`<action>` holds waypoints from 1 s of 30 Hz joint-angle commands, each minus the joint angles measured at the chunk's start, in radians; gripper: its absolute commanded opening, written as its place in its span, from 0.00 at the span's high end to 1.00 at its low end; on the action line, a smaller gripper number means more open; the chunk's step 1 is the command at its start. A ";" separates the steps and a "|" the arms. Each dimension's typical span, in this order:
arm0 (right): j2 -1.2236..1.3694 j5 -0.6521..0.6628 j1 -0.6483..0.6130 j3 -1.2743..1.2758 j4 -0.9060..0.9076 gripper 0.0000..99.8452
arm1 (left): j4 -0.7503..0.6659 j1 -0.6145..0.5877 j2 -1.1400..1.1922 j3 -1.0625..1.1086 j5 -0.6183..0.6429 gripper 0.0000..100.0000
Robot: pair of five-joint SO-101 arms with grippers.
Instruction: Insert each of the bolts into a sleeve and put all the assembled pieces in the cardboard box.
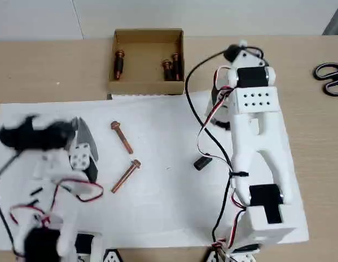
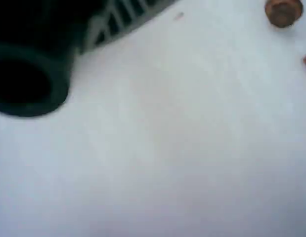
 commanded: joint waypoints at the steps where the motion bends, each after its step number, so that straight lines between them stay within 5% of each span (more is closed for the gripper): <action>1: -0.116 0.009 0.010 0.087 0.007 1.00 | 0.169 0.005 0.278 -0.291 -0.009 0.99; 7: -0.246 0.008 0.012 0.261 0.002 1.00 | 0.459 0.006 0.672 -0.529 -0.040 0.99; 12: -0.331 0.009 0.081 0.385 -0.048 1.00 | 0.566 0.029 0.904 -0.552 -0.276 0.99; 22: -0.532 0.078 0.124 0.652 -0.082 1.00 | 0.595 0.255 1.036 -0.542 -0.241 0.99; 30: -0.699 0.080 0.125 0.775 -0.082 1.00 | 0.592 0.278 1.224 -0.541 -0.265 0.99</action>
